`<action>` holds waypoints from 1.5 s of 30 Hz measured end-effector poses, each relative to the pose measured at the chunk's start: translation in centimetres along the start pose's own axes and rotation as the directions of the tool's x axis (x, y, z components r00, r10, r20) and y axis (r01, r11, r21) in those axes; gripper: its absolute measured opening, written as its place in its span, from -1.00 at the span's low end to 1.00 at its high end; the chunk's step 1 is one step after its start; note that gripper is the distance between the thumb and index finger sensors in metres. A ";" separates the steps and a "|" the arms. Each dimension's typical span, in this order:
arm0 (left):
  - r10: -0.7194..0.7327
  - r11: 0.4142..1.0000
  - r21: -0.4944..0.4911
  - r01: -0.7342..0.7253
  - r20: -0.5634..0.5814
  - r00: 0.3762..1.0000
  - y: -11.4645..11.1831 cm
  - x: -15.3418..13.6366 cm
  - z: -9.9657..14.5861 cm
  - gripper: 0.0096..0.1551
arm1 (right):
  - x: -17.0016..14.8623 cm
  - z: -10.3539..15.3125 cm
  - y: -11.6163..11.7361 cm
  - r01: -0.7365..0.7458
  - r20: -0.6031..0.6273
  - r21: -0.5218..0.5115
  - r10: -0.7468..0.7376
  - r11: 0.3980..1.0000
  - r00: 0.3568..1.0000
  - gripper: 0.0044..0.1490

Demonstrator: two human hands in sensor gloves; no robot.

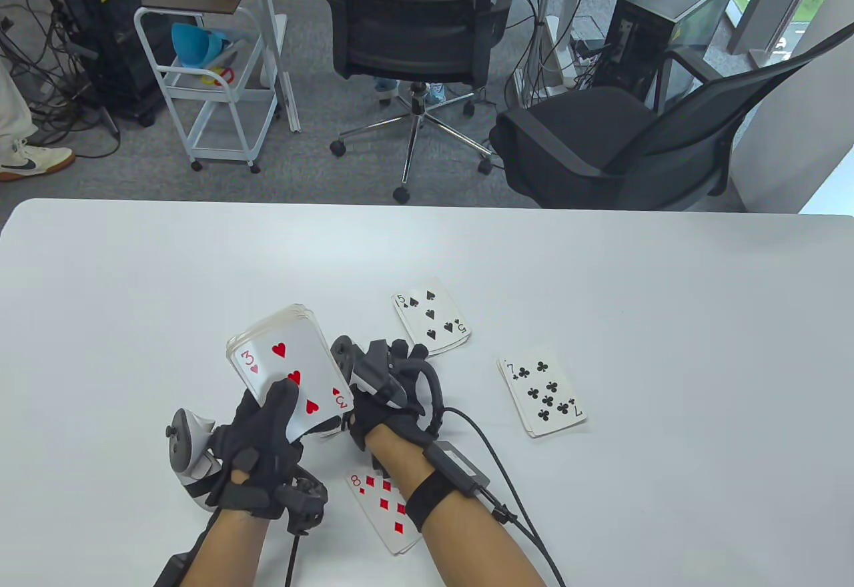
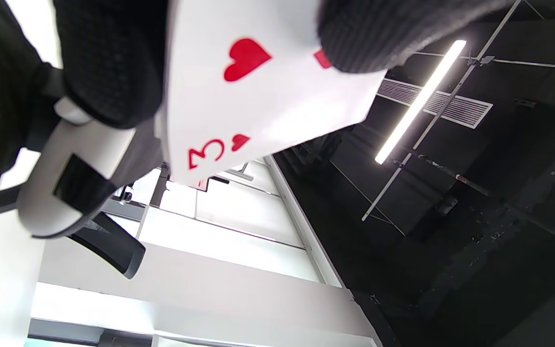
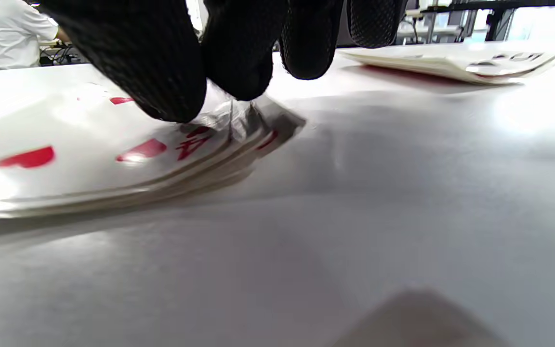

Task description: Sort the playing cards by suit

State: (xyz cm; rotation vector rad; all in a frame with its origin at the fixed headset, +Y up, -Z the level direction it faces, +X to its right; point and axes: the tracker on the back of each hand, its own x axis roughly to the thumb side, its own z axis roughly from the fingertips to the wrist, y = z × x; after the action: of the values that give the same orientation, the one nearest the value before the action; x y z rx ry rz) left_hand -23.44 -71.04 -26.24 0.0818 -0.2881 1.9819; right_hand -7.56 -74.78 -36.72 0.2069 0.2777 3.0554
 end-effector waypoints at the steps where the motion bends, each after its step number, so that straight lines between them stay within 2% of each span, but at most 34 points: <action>1: -0.001 1.000 -0.001 0.001 -0.002 1.000 0.0 0.0 0.0 -0.35 | -0.3 0.2 -0.2 0.010 0.008 -0.006 -0.010 1.000 1.000 -0.48; 4: -0.003 1.000 -0.012 0.003 -0.011 1.000 -0.3 -0.2 0.1 -0.35 | -2.5 2.0 -1.3 0.184 0.043 -0.031 -0.183 0.982 0.982 -0.49; 7: -0.016 1.000 -0.026 0.016 -0.020 1.000 -0.7 -0.5 0.1 -0.35 | -5.3 4.5 -2.3 0.417 0.099 -0.069 -0.410 0.906 0.907 -0.49; 12: -0.048 0.998 -0.053 0.045 -0.067 0.997 -1.7 -1.6 0.3 -0.35 | -9.5 7.2 -3.3 0.550 0.209 -0.166 -0.516 0.818 0.831 -0.46; 14: -0.077 0.996 -0.062 0.072 -0.093 0.993 -2.0 -2.1 0.4 -0.35 | -10.7 7.8 -3.2 0.645 0.220 -0.155 -0.610 0.748 0.761 -0.42; 17: -0.158 0.987 -0.050 0.152 -0.156 0.975 -1.9 -3.0 0.6 -0.35 | -11.4 8.4 -2.8 0.823 0.248 -0.100 -0.787 0.559 0.565 -0.39; 19: -0.167 0.986 -0.046 0.161 -0.190 0.967 -1.7 -3.7 0.5 -0.35 | -11.7 8.7 -3.0 0.850 0.268 -0.096 -0.809 0.519 0.524 -0.39; 22: -0.156 0.988 -0.043 0.150 -0.225 0.962 -1.4 -4.4 0.5 -0.35 | -11.6 9.2 -3.1 0.837 0.321 -0.166 -0.774 0.521 0.545 -0.40; 27: -0.168 0.986 -0.056 0.159 -0.240 0.956 -1.5 -4.7 0.6 -0.35 | -10.4 10.1 -3.4 0.821 0.451 -0.203 -0.694 0.533 0.562 -0.35; 31: -0.176 0.984 -0.066 0.165 -0.239 0.955 -1.6 -4.7 0.6 -0.35 | -8.9 11.0 -3.4 0.730 0.495 -0.286 -0.557 0.620 0.667 -0.23; 34: -0.169 0.985 -0.064 0.158 -0.238 0.957 -1.4 -4.6 0.6 -0.36 | -8.5 11.2 -3.2 0.697 0.498 -0.347 -0.507 0.627 0.703 -0.20; 37: -0.175 0.985 -0.053 0.167 -0.238 0.955 -1.4 -4.6 0.6 -0.37 | -8.2 11.3 -2.8 0.708 0.500 -0.353 -0.516 0.612 0.696 -0.16; 41: -0.175 0.985 -0.047 0.169 -0.237 0.956 -1.6 -4.6 0.7 -0.38 | -8.4 11.4 -3.0 0.661 0.473 -0.391 -0.476 0.641 0.741 -0.11; 43: -0.175 0.985 -0.050 0.168 -0.238 0.955 -1.6 -4.7 0.7 -0.38 | -8.4 11.4 -3.1 0.667 0.475 -0.353 -0.488 0.656 0.732 -0.15; 45: -0.174 0.985 -0.050 0.167 -0.239 0.955 -1.6 -4.7 0.7 -0.37 | -8.5 11.4 -3.0 0.701 0.490 -0.337 -0.519 0.629 0.701 -0.19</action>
State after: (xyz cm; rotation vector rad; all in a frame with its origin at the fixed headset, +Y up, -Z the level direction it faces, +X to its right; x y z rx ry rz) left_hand -20.05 -74.76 -26.15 -0.1501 -0.1447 1.7937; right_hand 2.60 -70.51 -27.28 0.4912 -0.4031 2.2184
